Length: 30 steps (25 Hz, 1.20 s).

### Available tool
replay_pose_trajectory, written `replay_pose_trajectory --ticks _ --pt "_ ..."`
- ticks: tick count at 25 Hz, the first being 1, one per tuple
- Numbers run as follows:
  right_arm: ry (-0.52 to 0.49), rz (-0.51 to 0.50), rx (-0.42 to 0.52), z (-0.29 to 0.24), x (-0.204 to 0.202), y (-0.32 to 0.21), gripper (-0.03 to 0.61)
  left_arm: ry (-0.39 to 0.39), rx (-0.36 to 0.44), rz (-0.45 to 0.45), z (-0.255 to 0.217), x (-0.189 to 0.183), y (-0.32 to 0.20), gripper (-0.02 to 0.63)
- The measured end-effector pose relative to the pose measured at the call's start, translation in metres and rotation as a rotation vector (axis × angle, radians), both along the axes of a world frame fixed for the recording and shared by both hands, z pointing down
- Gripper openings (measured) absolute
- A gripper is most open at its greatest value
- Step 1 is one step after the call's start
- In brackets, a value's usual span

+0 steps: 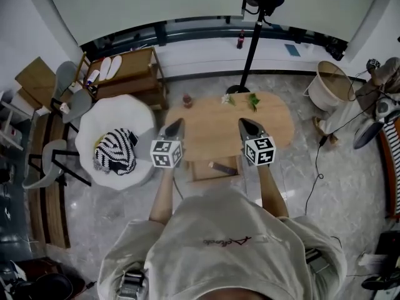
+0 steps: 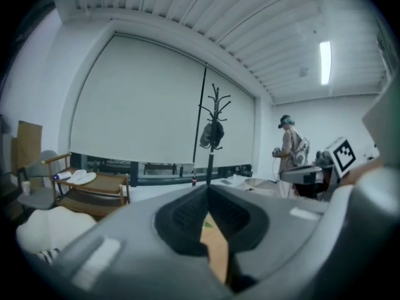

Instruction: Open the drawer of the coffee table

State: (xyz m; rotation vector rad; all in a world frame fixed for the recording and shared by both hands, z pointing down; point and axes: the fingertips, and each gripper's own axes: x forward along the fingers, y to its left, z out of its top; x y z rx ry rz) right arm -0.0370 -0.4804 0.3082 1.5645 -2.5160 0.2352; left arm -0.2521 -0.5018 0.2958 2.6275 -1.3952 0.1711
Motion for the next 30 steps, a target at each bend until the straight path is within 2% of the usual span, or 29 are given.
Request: replay_pose_trajectory --ticks 12,20,30 --pt "0.006 -0.061 0.027 -0.004 -0.015 -0.015 0.003 -0.037 0.026 0.023 -0.009 0.025 -0.01 0.002" --pt "0.016 -0.127 0.054 -0.026 0.013 -0.035 0.003 -0.038 0.032 -0.025 -0.023 0.061 -0.016 0.002" --pt "0.003 -0.163 0.072 -0.039 0.05 -0.04 0.003 -0.049 0.031 -0.036 -0.022 0.113 -0.012 0.002"
